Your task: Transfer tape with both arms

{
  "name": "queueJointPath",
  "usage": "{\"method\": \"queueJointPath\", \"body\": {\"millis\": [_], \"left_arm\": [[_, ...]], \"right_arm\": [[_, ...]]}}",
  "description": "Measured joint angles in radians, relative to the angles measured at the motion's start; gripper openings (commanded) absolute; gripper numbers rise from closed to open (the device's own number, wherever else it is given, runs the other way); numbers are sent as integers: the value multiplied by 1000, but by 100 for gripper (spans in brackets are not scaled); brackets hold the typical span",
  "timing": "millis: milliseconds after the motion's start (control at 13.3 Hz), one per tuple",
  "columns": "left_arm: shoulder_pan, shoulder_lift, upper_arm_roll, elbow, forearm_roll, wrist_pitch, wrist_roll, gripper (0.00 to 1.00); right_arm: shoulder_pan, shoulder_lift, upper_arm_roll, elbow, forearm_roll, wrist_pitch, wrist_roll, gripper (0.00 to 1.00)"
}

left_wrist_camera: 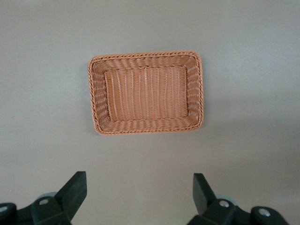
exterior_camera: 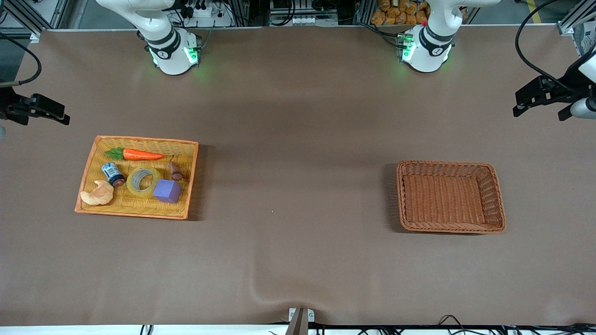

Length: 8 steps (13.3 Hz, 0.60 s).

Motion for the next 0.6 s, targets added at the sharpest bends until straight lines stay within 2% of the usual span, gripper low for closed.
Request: {"method": "queueJointPath", "body": {"millis": [600], "left_arm": [[0, 10, 1, 9, 10, 0, 0, 100]], "right_arm": [[1, 0, 3, 0, 1, 1, 0, 100]]}}
